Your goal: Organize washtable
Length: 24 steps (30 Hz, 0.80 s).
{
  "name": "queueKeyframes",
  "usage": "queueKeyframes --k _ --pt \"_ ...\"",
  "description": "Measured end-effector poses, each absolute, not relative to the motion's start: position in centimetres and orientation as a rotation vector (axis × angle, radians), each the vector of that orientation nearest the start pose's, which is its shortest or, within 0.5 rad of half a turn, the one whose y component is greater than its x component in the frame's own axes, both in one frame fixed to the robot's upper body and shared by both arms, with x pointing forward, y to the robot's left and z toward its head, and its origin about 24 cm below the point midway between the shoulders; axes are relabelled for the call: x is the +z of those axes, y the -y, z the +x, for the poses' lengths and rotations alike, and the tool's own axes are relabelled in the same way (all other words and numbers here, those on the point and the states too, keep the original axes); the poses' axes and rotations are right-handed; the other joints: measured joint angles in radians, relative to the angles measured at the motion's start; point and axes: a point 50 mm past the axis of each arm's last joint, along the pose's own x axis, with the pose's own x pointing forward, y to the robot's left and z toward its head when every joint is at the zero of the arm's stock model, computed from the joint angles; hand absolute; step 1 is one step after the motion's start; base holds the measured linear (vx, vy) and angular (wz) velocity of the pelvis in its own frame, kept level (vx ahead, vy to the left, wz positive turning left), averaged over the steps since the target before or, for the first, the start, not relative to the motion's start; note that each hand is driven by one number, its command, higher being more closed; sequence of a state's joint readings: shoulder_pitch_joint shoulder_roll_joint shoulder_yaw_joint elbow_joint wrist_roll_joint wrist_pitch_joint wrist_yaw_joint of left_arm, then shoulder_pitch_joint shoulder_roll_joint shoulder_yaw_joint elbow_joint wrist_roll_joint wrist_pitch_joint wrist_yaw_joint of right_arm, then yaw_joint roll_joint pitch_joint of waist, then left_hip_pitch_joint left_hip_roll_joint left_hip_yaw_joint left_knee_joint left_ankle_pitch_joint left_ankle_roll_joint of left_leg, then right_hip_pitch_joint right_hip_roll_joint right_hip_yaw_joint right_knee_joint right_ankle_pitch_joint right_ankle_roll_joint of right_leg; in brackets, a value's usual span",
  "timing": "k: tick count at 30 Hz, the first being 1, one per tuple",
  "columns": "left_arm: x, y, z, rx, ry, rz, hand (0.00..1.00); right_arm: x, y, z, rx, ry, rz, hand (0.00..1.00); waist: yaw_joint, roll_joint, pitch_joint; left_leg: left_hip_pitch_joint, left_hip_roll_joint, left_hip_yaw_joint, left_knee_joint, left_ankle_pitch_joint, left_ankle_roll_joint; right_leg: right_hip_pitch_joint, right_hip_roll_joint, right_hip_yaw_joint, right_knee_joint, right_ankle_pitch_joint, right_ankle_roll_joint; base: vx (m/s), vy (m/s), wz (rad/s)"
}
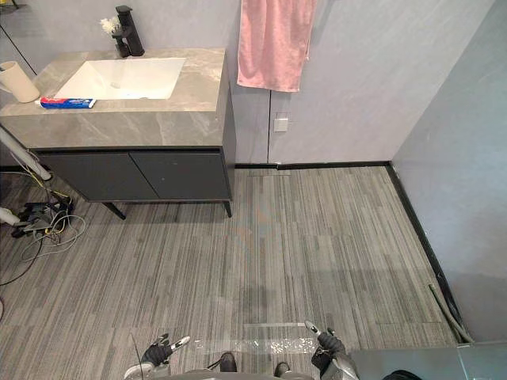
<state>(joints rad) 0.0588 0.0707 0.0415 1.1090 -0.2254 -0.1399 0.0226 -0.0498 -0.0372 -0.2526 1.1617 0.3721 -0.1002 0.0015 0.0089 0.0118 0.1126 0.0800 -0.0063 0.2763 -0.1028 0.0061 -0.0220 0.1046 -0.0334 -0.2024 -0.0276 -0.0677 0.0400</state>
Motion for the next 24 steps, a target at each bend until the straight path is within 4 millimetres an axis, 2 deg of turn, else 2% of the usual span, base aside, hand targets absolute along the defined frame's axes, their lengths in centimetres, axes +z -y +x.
queueKeyframes --k 6,9,12,17,19,20,21,22,23,24 --pt "-16.0 -18.5 10.2 0.251 -1.009 -0.148 0.0 -15.5 18.8 13.0 -0.41 -0.95 0.384 0.0 -0.001 0.007 0.001 0.023 0.001 0.026 0.0 0.001 -0.001 0.017 -0.001 0.002 0.002 0.0 0.001 0.01 -0.023 -0.07" --pt "-16.1 -18.3 10.1 0.241 -1.012 -0.144 0.0 -15.5 18.6 13.1 -0.38 -0.955 0.354 0.0 -0.012 0.014 -0.001 0.023 0.002 0.027 0.0 0.001 -0.001 0.016 -0.001 0.001 0.006 -0.002 0.003 -0.05 -0.023 0.01" --pt "-16.1 -18.3 9.9 0.241 -1.018 -0.142 0.0 -15.6 18.3 13.1 -0.351 -0.964 0.32 0.0 -0.023 0.016 -0.001 0.022 0.002 0.028 0.0 0.001 -0.001 0.013 -0.001 0.003 0.007 -0.002 0.003 -0.08 -0.013 -0.01" --pt "-16.0 -18.2 10.3 0.219 -1.011 -0.124 0.0 -15.5 17.9 13.3 -0.33 -0.965 0.294 0.0 -0.023 0.014 0.001 0.002 0.002 0.032 0.0 0.0 0.0 -0.02 -0.002 0.014 0.013 -0.001 0.003 -0.09 0.012 -0.03" --pt "-16.0 -18.2 10.4 0.217 -1.002 -0.122 0.0 -15.2 17.9 14.0 -0.323 -0.936 0.296 0.0 -0.019 0.017 0.005 -0.025 0.001 0.049 0.0 -0.015 0.015 -0.083 -0.009 0.028 0.082 -0.031 0.018 -0.05 0.058 -0.18" --pt "-16.0 -18.5 10.4 0.215 -1.002 -0.109 0.0 -15.0 17.9 14.3 -0.324 -0.921 0.301 0.0 -0.019 0.003 0.015 -0.027 -0.004 0.064 0.001 -0.027 0.031 -0.129 -0.025 0.035 0.162 -0.074 0.039 0.02 0.069 -0.08" --pt "-15.9 -18.7 10.6 0.205 -0.998 -0.092 0.0 -14.9 18.0 14.4 -0.328 -0.91 0.307 0.0 -0.025 0.001 0.025 -0.015 -0.013 0.076 0.0 -0.036 0.042 -0.159 -0.049 0.035 0.259 -0.113 0.07 0.04 0.086 -0.07" --pt "-15.8 -18.6 10.8 0.195 -0.995 -0.085 0.0 -14.9 18.1 14.4 -0.332 -0.904 0.31 0.0 -0.029 -0.002 0.033 -0.008 -0.016 0.079 0.0 -0.042 0.052 -0.181 -0.059 0.038 0.322 -0.121 0.081 0.07 0.081 -0.08" --pt "-15.7 -18.6 11.1 0.19 -0.986 -0.08 0.0 -14.7 18.2 14.5 -0.339 -0.892 0.319 0.0 -0.028 -0.003 0.051 0.007 -0.016 0.078 0.0 -0.049 0.061 -0.249 -0.078 0.034 0.471 -0.129 0.072 0.08 0.089 -0.07" --pt "-15.7 -18.8 11.3 0.192 -0.982 -0.076 0.0 -14.6 18.4 14.8 -0.349 -0.874 0.329 0.0 -0.03 -0.007 0.057 0.013 -0.016 0.077 0.001 -0.054 0.066 -0.289 -0.097 0.023 0.545 -0.148 0.058 0.13 0.106 -0.04"
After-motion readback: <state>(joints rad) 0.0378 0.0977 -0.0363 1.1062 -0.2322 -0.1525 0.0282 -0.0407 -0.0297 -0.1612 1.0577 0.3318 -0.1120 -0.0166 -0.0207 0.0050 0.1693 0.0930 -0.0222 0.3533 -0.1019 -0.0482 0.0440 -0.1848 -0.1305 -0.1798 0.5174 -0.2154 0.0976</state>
